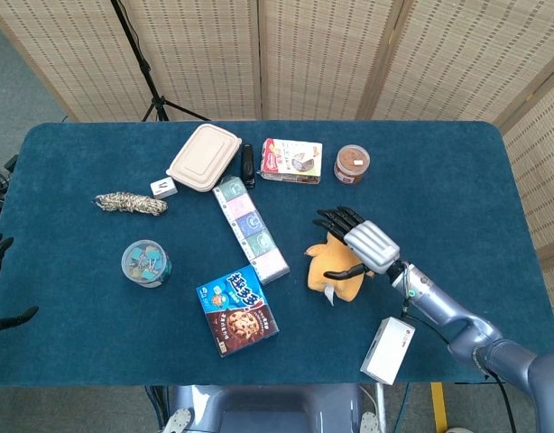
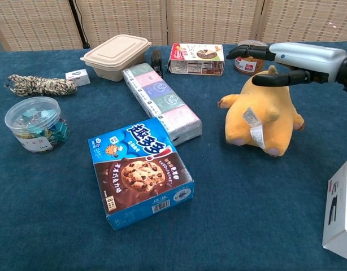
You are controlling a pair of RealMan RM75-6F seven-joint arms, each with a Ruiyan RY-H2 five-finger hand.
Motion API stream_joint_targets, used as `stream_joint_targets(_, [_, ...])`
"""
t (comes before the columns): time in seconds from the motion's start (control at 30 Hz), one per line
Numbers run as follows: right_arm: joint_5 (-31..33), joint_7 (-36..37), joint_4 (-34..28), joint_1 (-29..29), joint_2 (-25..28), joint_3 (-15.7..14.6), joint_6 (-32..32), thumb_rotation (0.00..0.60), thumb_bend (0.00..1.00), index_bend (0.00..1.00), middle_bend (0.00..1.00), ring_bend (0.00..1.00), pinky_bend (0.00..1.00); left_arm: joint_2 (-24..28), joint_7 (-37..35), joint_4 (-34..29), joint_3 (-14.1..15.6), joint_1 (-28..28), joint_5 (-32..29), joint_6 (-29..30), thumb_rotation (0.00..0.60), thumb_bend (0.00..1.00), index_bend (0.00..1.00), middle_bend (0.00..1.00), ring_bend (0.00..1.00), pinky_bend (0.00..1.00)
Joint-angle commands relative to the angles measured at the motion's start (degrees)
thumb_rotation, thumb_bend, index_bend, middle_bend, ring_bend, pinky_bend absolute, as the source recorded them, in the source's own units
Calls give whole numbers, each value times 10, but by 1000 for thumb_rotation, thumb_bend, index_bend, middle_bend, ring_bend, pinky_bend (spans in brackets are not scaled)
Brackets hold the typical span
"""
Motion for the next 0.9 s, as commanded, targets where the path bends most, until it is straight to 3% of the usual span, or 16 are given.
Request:
stream_joint_targets(0.03, [0,15,17,0,-8,-11,11,0,0,0,0,0,0,-2,2,2,1,-1,-3,-3,600,0,0,0,0,0])
stream_joint_targets(0.43, [0,46,98,1,-54,-35,29,0,0,0,0,0,0,-5,-3,4,2,1,-5,1,600,0,0,0,0,0])
stream_joint_targets(0.9, [-20,49,145,-9,-85,-72,67,0,0,0,0,0,0,-5,-7,4,4,0,-3,0,600,0,0,0,0,0])
